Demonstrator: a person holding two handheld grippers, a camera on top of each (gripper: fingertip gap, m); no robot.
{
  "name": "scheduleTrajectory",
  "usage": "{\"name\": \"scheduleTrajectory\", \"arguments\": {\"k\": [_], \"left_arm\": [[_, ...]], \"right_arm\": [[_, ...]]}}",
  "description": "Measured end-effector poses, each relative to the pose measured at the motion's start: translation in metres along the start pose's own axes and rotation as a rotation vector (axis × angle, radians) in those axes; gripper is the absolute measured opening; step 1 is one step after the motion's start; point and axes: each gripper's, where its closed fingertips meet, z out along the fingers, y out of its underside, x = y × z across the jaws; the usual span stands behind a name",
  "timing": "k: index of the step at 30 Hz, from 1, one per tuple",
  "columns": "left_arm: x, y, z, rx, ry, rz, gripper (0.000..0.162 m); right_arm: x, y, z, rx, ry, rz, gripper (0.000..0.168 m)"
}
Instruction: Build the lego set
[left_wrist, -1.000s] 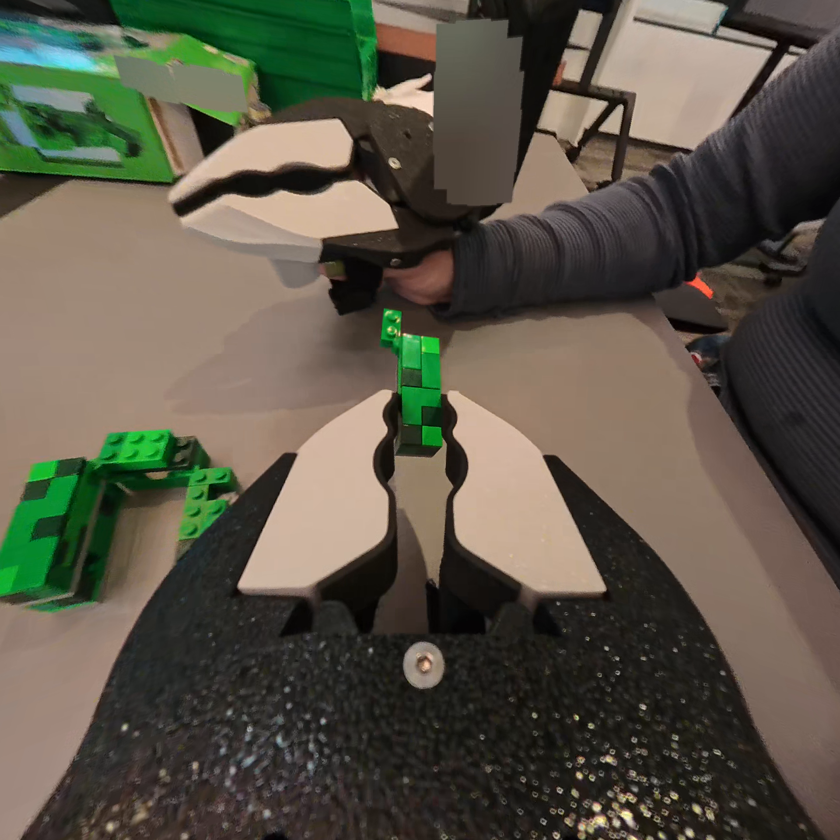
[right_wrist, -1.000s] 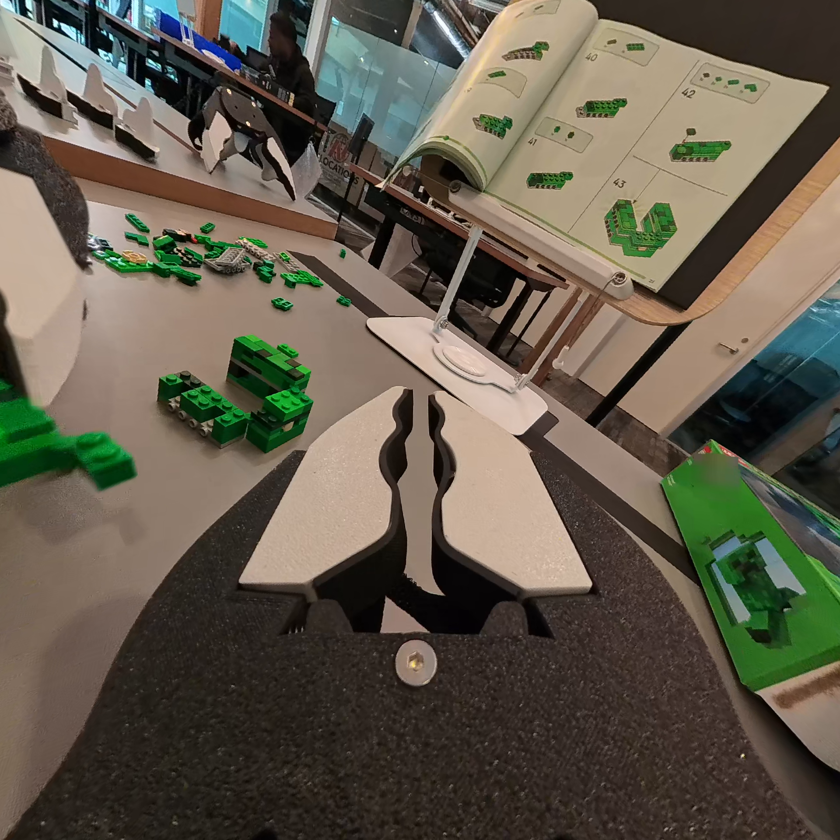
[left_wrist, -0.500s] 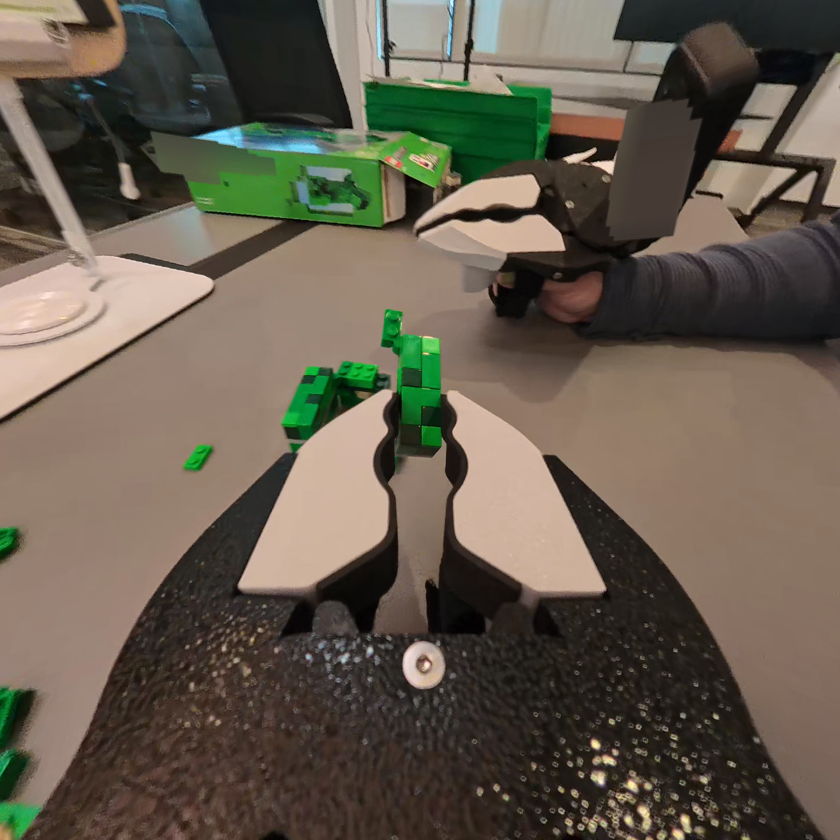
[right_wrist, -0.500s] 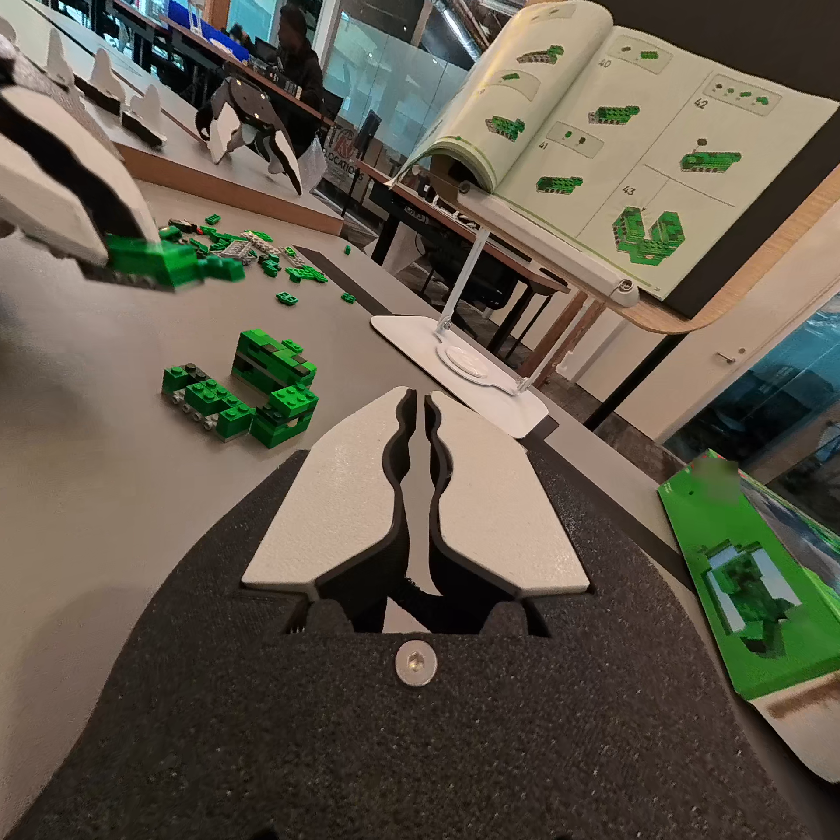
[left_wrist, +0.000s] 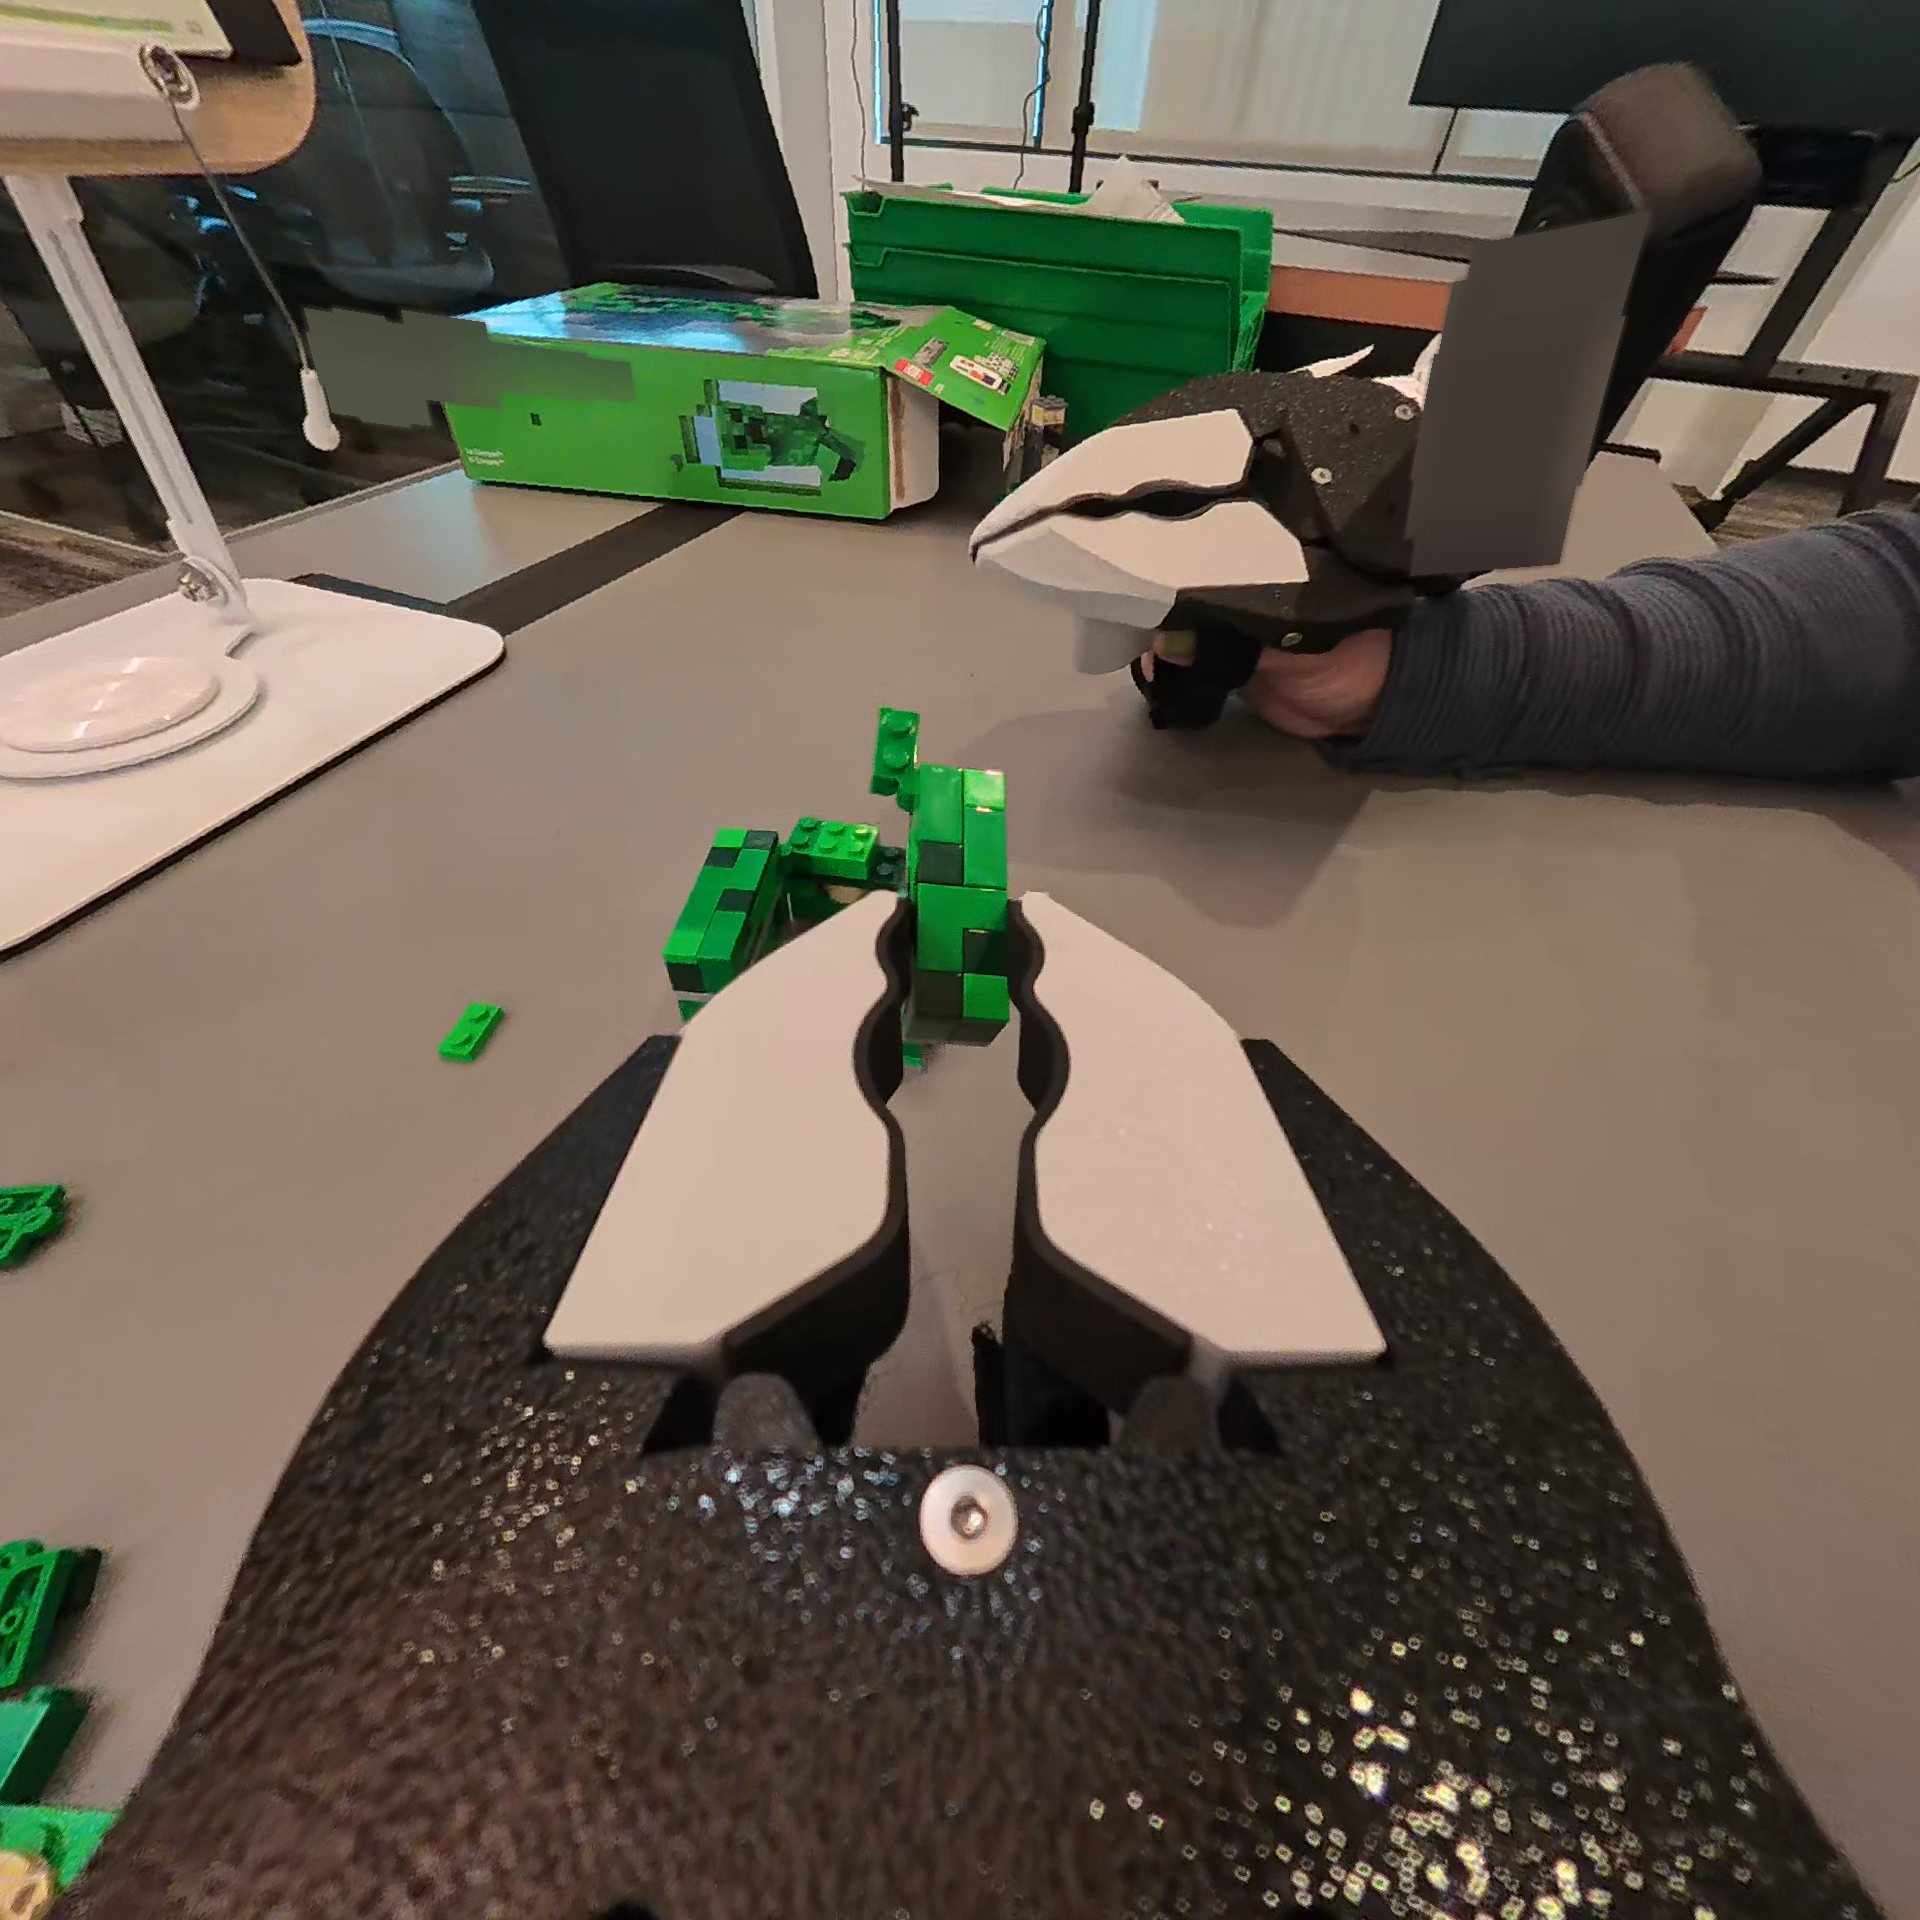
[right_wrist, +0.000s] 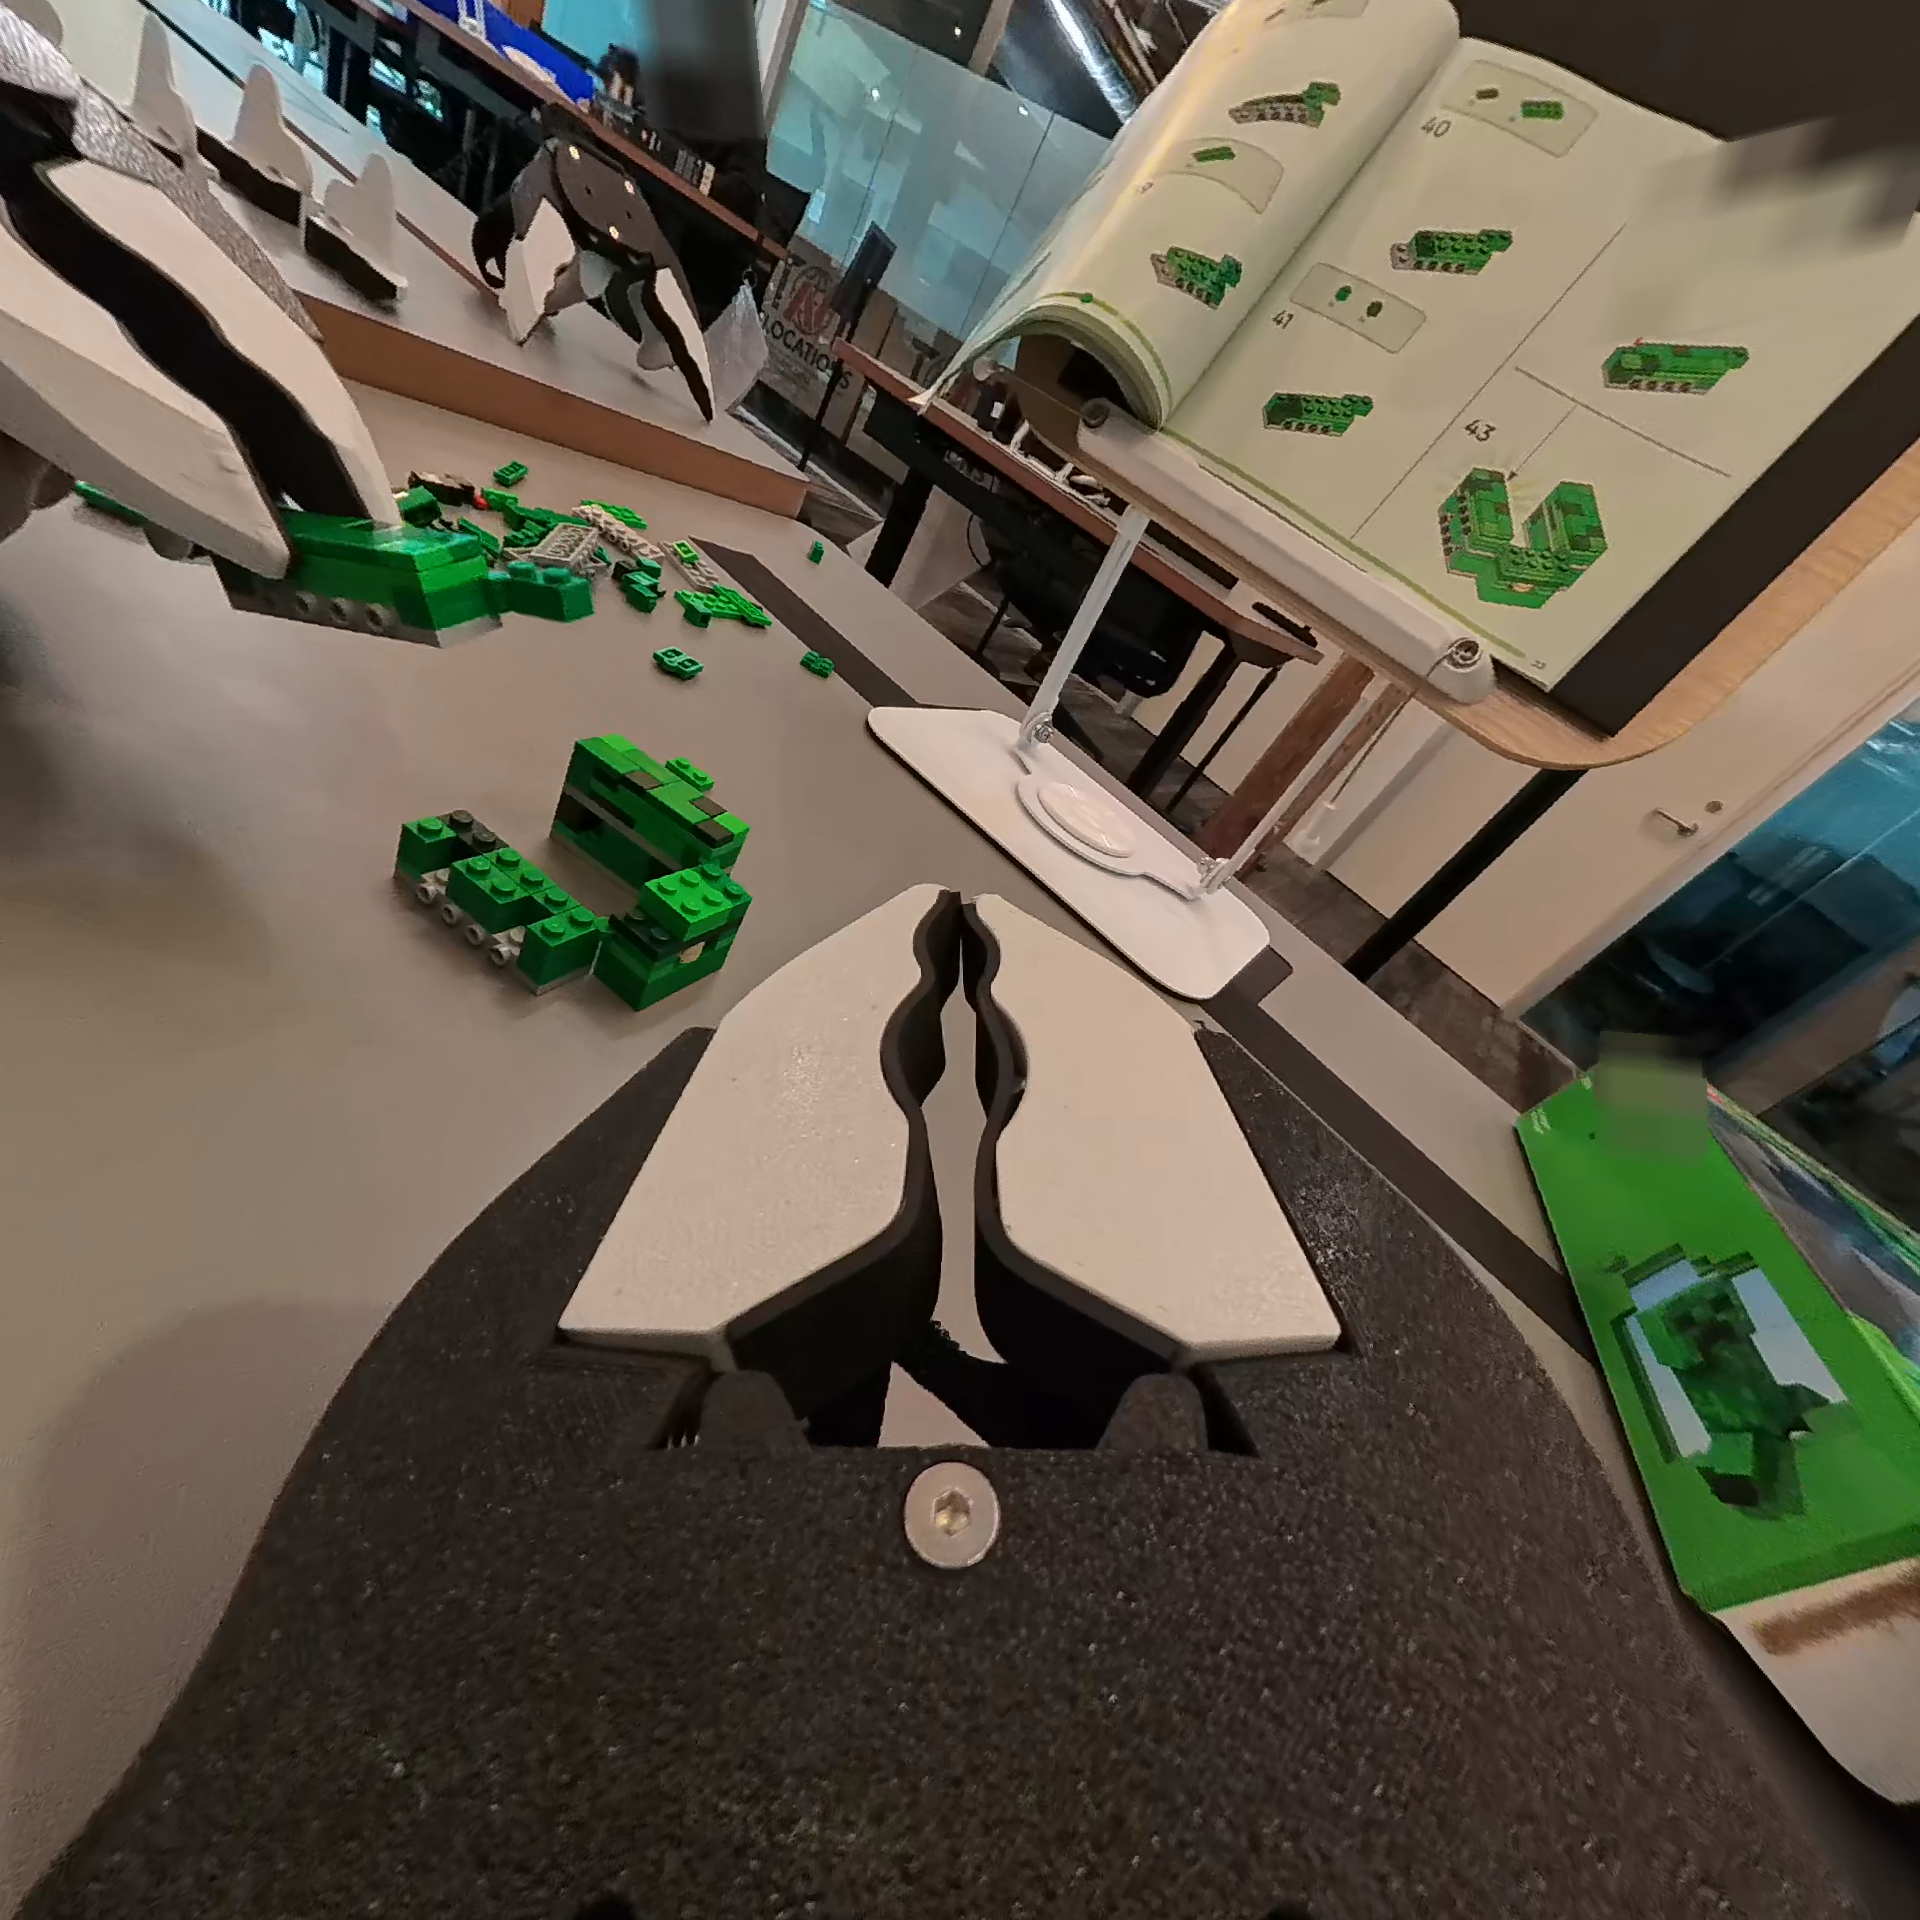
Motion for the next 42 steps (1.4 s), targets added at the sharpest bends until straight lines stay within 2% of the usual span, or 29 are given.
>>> {"name": "scheduleTrajectory", "arguments": {"k": [27,37,42], "left_arm": [[0.0,0.001,0.0,-0.01,0.019,-0.035,0.016],[0.005,0.013,0.011,-0.135,0.047,0.025,0.016],[-0.003,0.016,0.021,-0.261,0.154,-0.009,0.016]], "right_arm": [[0.002,0.0,-0.002,0.01,0.004,0.029,0.0],[-0.017,-0.005,0.001,0.022,-0.08,-0.042,0.0],[-0.021,-0.006,0.003,0.032,-0.113,-0.045,0.0]]}}
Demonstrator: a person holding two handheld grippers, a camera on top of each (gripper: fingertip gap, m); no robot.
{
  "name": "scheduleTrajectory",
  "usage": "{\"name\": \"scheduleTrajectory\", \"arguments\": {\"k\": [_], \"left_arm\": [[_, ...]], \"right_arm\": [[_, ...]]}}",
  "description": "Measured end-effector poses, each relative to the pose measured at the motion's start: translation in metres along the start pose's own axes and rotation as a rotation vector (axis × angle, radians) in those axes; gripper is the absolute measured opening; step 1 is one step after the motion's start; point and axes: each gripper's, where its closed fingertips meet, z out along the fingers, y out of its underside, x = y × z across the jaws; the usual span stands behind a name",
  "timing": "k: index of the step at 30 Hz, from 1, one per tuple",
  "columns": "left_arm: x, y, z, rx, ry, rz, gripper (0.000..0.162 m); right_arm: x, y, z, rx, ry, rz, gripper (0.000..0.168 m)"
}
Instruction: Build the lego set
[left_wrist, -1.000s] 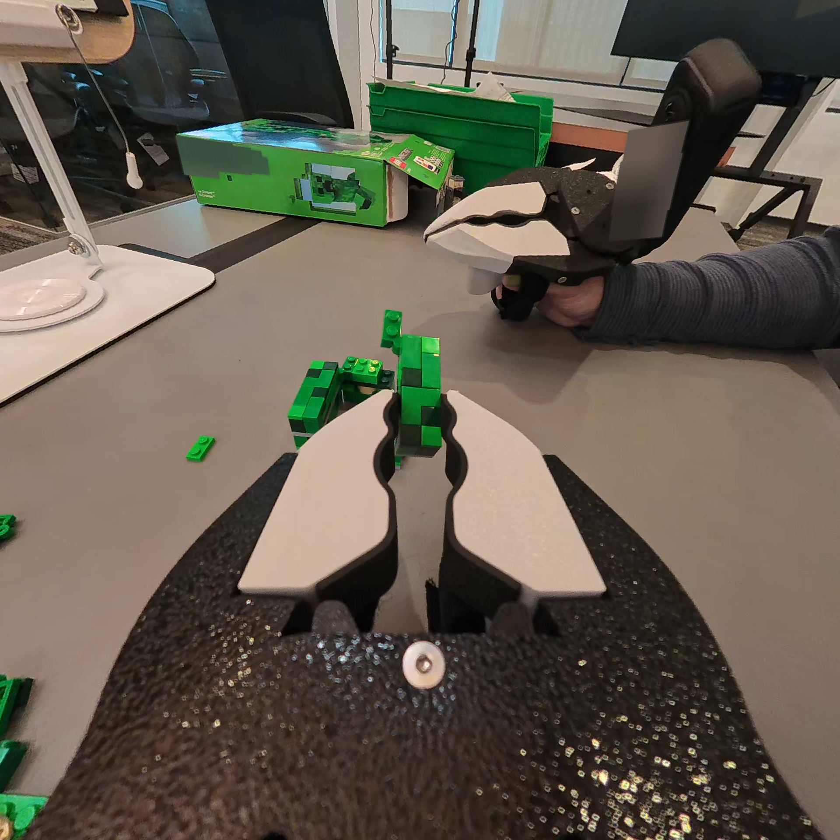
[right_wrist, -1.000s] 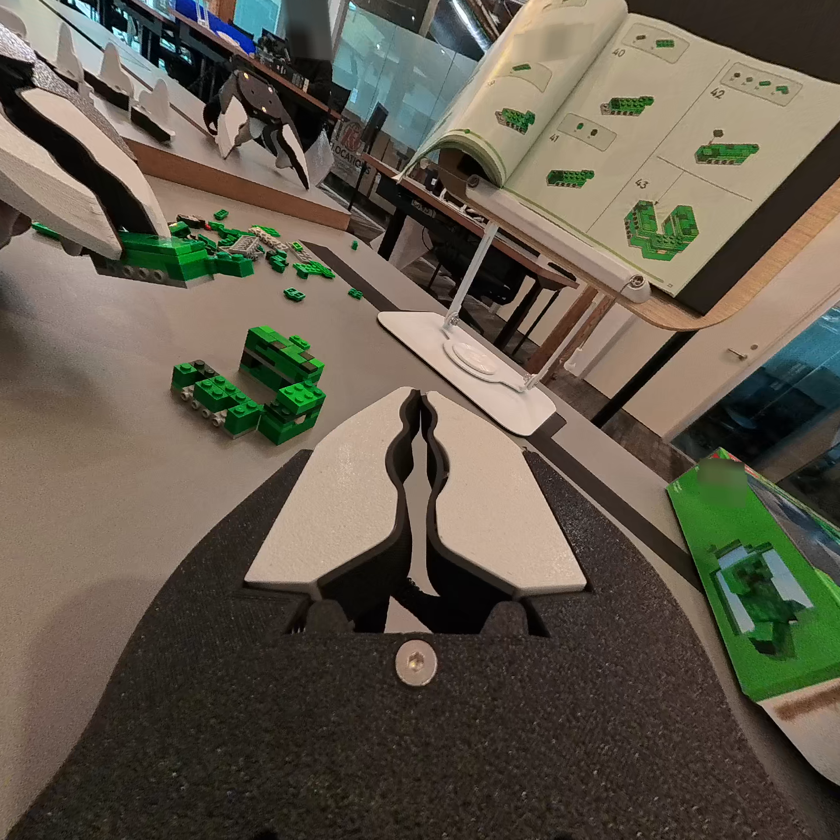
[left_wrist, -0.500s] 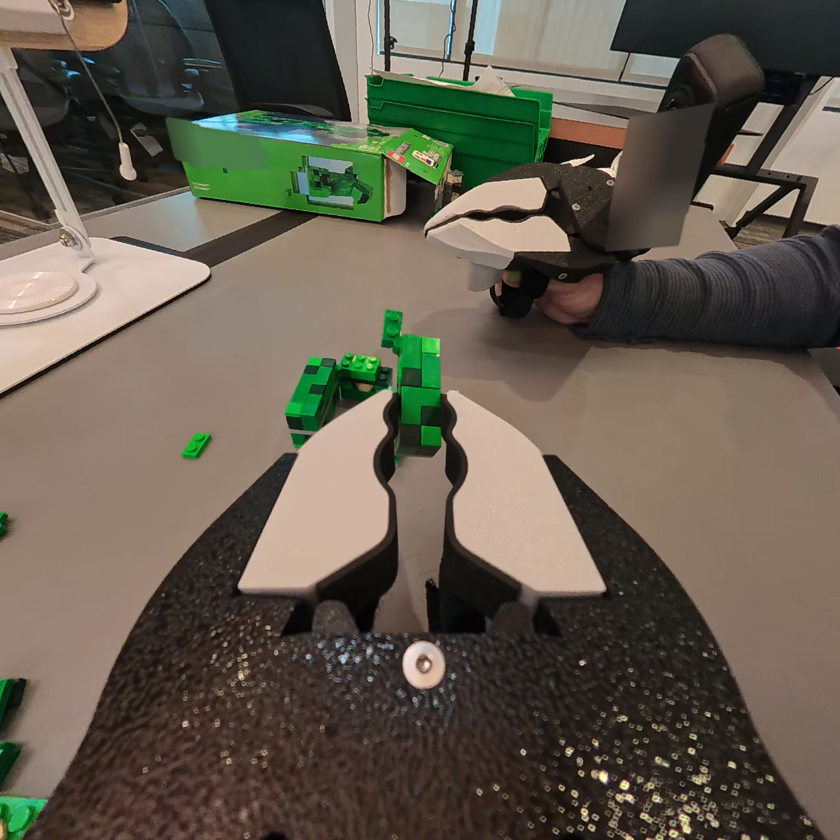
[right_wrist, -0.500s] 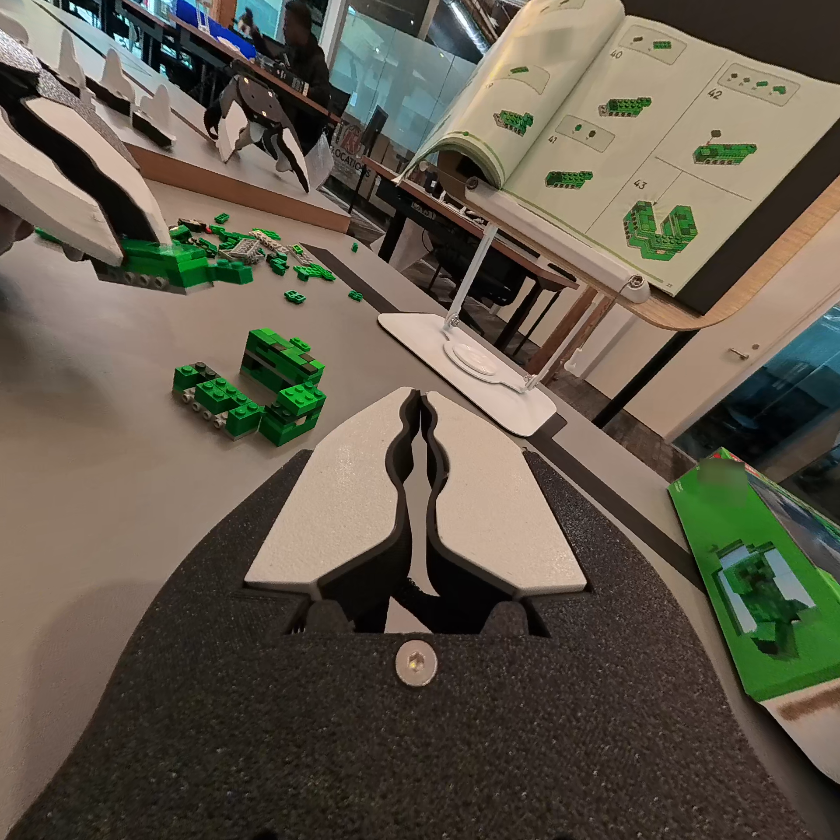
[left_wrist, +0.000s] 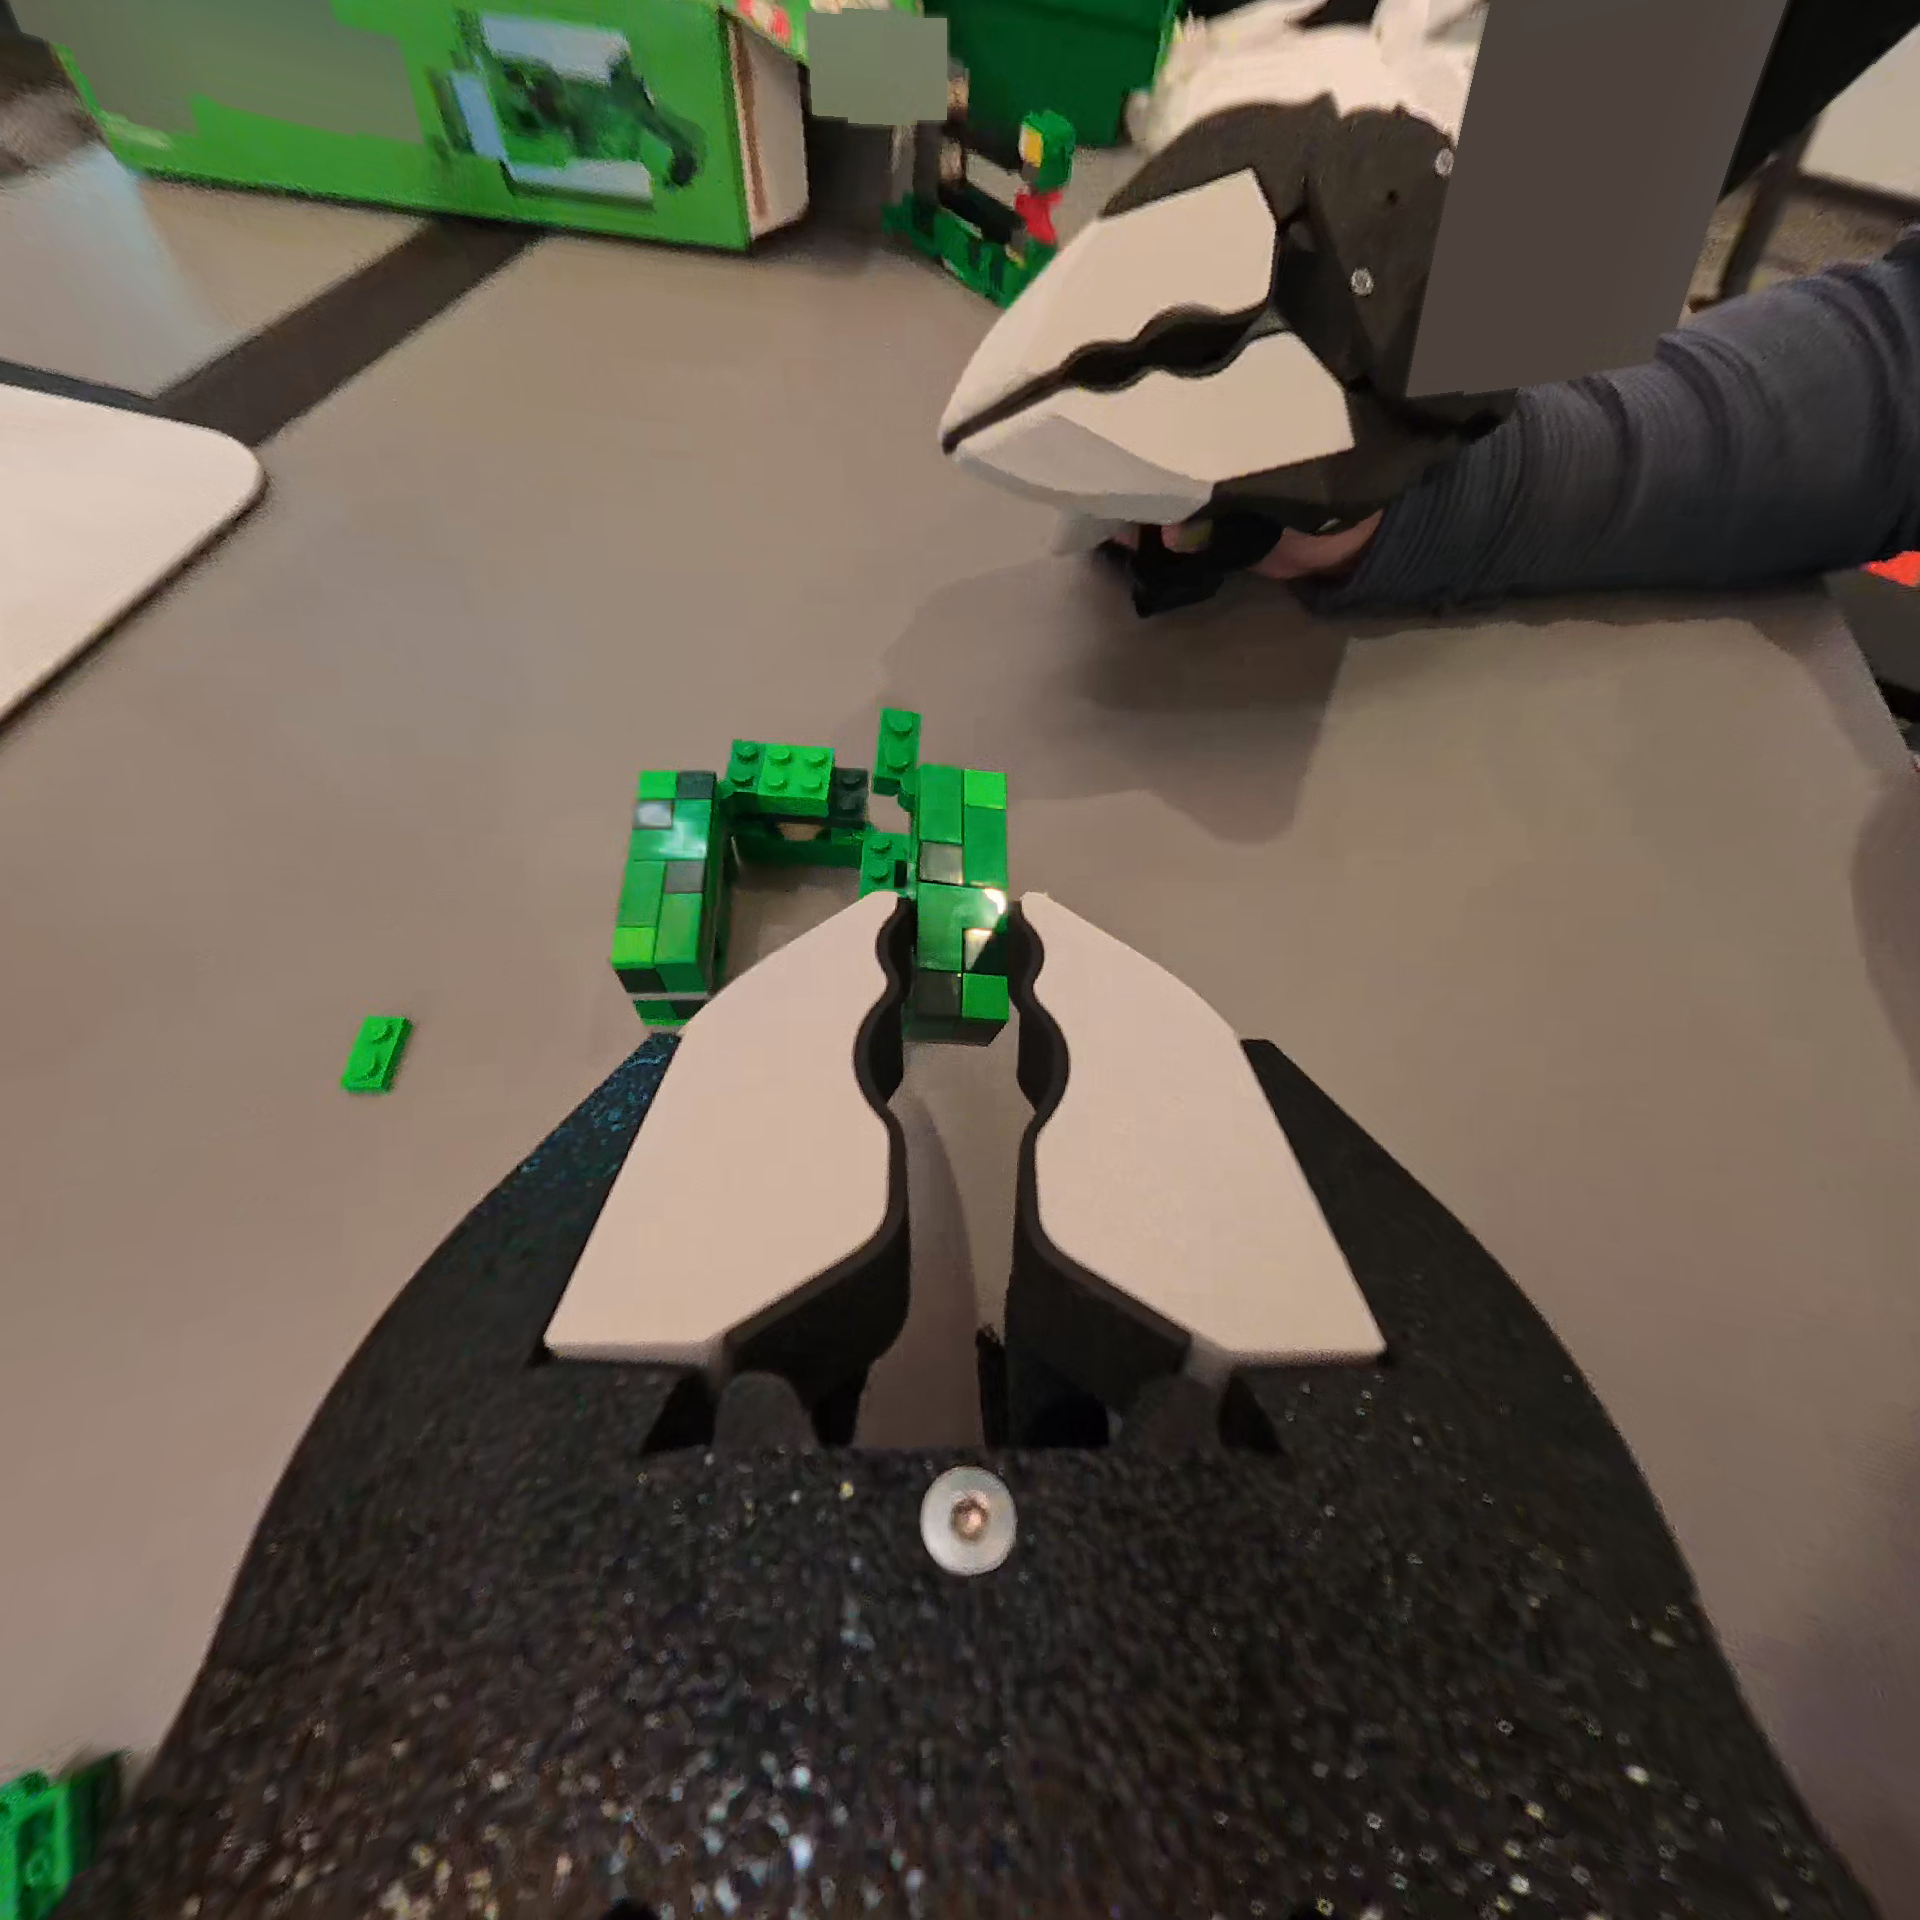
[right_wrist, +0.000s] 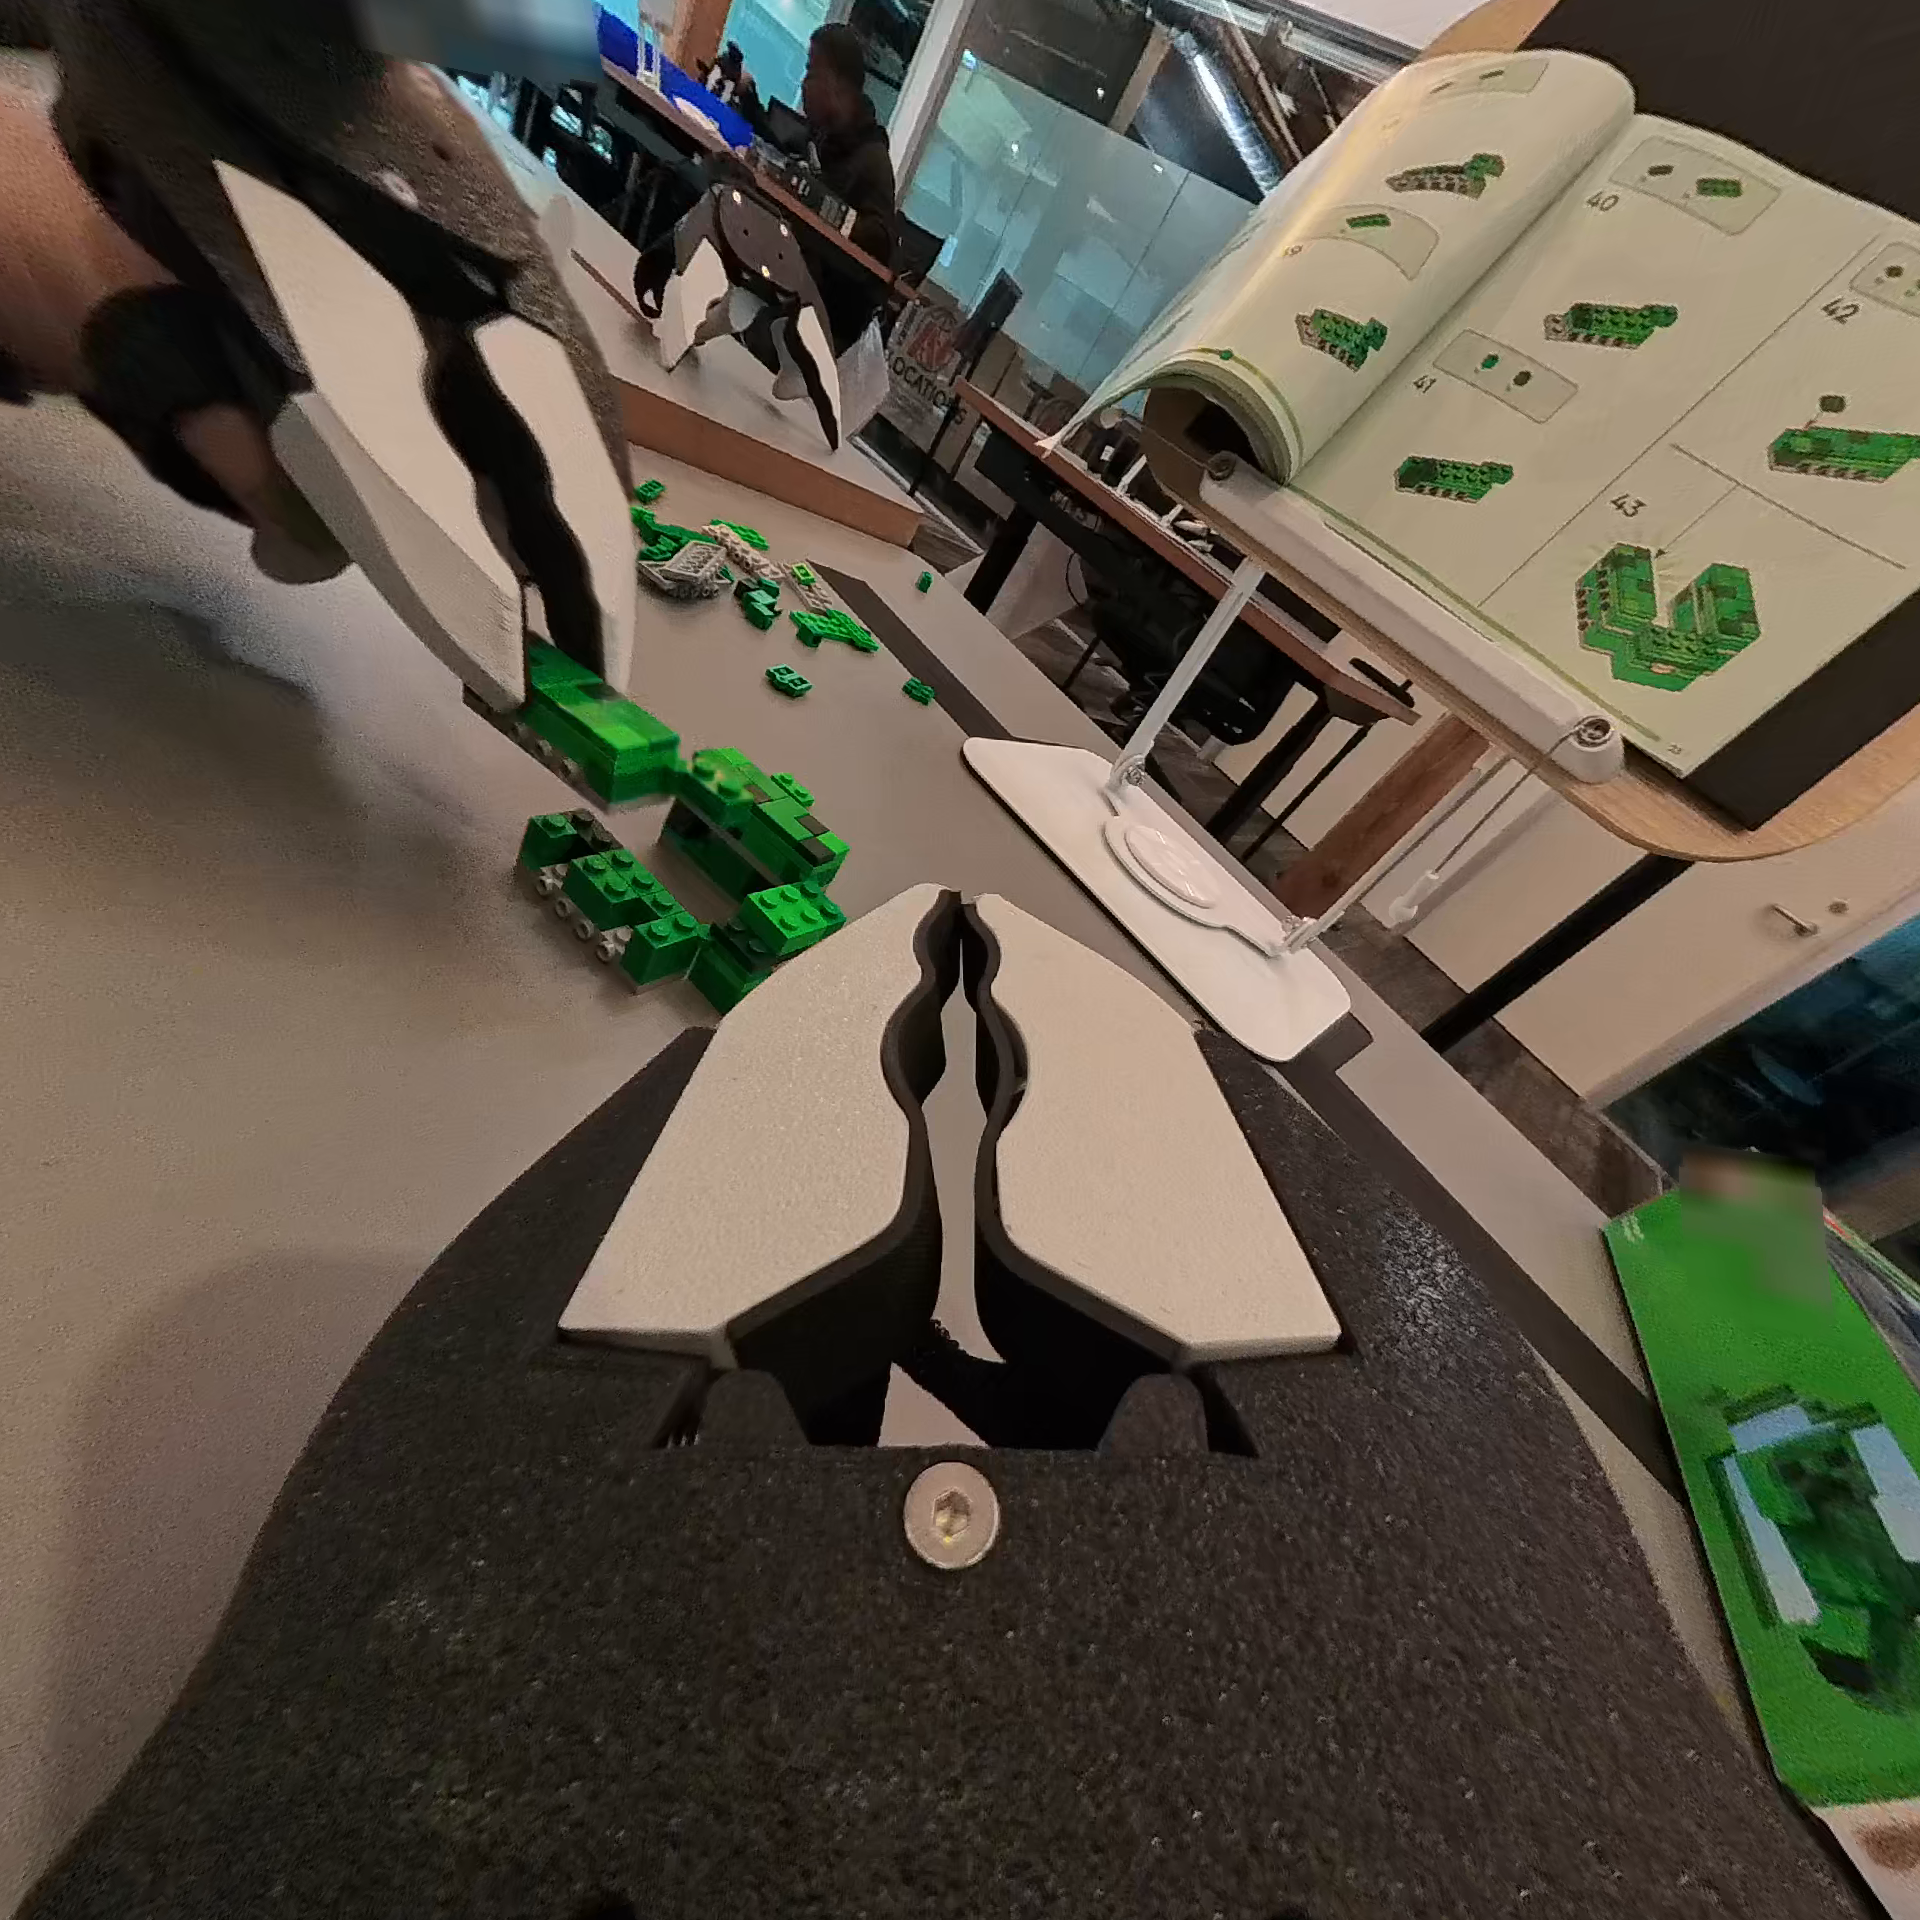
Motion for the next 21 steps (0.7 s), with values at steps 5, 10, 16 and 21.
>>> {"name": "scheduleTrajectory", "arguments": {"k": [5,10,16,21], "left_arm": [[-0.007,0.005,0.015,-0.116,0.048,0.005,0.016],[-0.012,0.011,0.026,-0.143,0.038,0.007,0.016],[-0.015,0.01,0.026,-0.162,0.021,0.005,0.017],[-0.016,0.011,0.025,-0.168,0.013,-0.014,0.016]], "right_arm": [[0.0,0.001,0.003,0.0,-0.009,-0.002,0.0],[0.0,0.001,0.004,-0.001,-0.014,-0.008,0.0],[0.0,0.001,0.005,-0.001,-0.015,-0.012,0.0],[-0.005,0.002,0.006,-0.011,-0.029,-0.049,0.0]]}}
